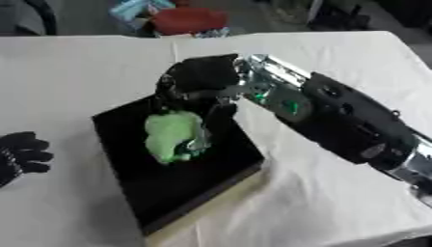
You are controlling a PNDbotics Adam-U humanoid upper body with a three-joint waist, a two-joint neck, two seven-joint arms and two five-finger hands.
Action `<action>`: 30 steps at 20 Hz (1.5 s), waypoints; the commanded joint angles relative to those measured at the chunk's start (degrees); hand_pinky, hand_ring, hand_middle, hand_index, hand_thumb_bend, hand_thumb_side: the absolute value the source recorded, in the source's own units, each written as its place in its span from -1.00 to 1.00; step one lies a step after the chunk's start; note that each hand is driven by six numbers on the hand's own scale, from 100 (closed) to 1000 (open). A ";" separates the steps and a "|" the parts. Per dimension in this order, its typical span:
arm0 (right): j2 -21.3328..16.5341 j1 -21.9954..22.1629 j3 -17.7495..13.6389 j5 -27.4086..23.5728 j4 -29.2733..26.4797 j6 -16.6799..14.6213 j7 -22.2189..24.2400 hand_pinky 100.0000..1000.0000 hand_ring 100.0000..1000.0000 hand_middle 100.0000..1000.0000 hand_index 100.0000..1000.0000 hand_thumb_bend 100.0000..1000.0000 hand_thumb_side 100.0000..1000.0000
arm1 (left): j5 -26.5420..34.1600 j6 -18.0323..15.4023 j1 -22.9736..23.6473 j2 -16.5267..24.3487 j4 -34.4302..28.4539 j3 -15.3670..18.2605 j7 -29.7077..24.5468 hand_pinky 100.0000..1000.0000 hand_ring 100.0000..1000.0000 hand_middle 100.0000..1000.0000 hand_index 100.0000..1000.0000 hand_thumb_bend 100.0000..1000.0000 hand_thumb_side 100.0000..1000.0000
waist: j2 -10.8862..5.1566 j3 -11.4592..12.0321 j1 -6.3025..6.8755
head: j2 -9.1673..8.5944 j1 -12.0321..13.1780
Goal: Pick up objects on the table and place them in the box.
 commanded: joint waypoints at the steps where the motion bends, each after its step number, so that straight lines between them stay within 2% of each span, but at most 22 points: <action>1: 0.01 -0.80 -0.23 2.34 1.51 -1.16 2.55 0.36 0.29 -0.01 0.24 -0.35 0.14 | 0.14 -0.03 -0.67 0.10 -1.00 0.48 0.25 0.45 0.46 0.42 0.69 -0.44 1.00 | -0.80 -0.02 0.17 | 0.07 -0.23; 2: 0.07 -0.77 -0.50 3.10 2.06 -1.36 3.32 0.41 0.42 0.36 0.58 -0.16 0.24 | 0.14 -0.03 -0.66 0.09 -1.00 0.50 0.27 0.45 0.46 0.42 0.69 -0.44 1.00 | -0.81 -0.09 0.16 | 0.08 -0.18; 3: 0.14 -0.72 -0.84 3.90 2.47 -1.57 4.11 0.44 0.47 0.54 0.77 -0.08 0.25 | 0.14 -0.03 -0.64 0.09 -0.99 0.53 0.30 0.45 0.46 0.42 0.69 -0.44 1.00 | -0.82 -0.16 0.16 | 0.08 -0.14; 5: 0.31 -0.74 -1.81 4.97 2.74 -1.87 5.76 0.48 0.52 0.71 0.87 0.04 0.24 | 0.15 0.00 -0.58 0.08 -0.93 0.56 0.38 0.45 0.46 0.42 0.69 -0.44 1.00 | -0.86 -0.34 0.15 | 0.12 -0.08; 6: 0.37 -0.83 -2.47 4.91 2.52 -1.76 6.59 0.49 0.53 0.74 0.89 -0.01 0.29 | 0.16 0.00 -0.55 0.08 -0.91 0.54 0.38 0.45 0.46 0.42 0.69 -0.42 1.00 | -0.87 -0.46 0.15 | 0.13 -0.02; 7: 0.36 -0.92 -3.09 4.50 2.11 -1.51 7.42 0.49 0.53 0.74 0.89 0.07 0.24 | 0.16 -0.01 -0.52 0.08 -0.91 0.51 0.35 0.45 0.46 0.42 0.69 -0.43 1.00 | -0.88 -0.55 0.15 | 0.14 0.04; 10: -0.20 -1.14 -4.70 2.54 0.33 -0.13 9.98 0.52 0.56 0.84 0.93 0.17 0.31 | 0.19 -0.04 -0.44 0.08 -0.93 0.56 0.39 0.45 0.46 0.42 0.69 -0.43 1.00 | -0.99 -0.72 0.17 | 0.26 0.14; 15: -1.80 -1.11 -8.73 -1.25 -3.18 3.26 13.78 0.51 0.54 0.84 0.92 0.14 0.31 | 0.63 -0.26 -0.22 0.06 -1.01 0.82 0.97 0.44 0.45 0.40 0.68 -0.42 1.00 | -0.95 -1.27 0.24 | 0.37 0.38; 18: -3.11 -1.01 -11.72 -3.58 -5.75 5.56 13.95 0.51 0.54 0.84 0.92 0.06 0.22 | 0.87 -0.37 -0.03 0.12 -1.03 0.87 1.15 0.44 0.45 0.40 0.68 -0.42 1.00 | -0.93 -1.72 0.28 | 0.40 0.65; 21: -4.13 -0.63 -15.04 -5.91 -8.73 7.89 12.51 0.50 0.51 0.79 0.90 -0.05 0.15 | 0.83 -0.39 0.18 0.17 -0.95 0.92 1.20 0.44 0.45 0.40 0.68 -0.42 1.00 | -0.85 -2.21 0.38 | 0.51 1.21; 26: -3.92 1.15 -21.22 -9.91 -14.92 11.39 8.59 0.42 0.41 0.59 0.82 -0.21 0.03 | 0.28 -0.28 0.57 0.04 -0.50 0.98 1.17 0.44 0.45 0.40 0.68 -0.42 1.00 | -0.70 -3.17 0.66 | 0.51 3.32; 30: -4.66 4.12 -23.98 -13.91 -21.38 13.67 1.65 0.40 0.37 0.53 0.79 -0.23 -0.06 | -0.06 -0.26 0.88 -0.03 -0.14 1.11 1.29 0.44 0.45 0.40 0.68 -0.42 1.00 | -0.49 -4.03 0.87 | 0.33 5.53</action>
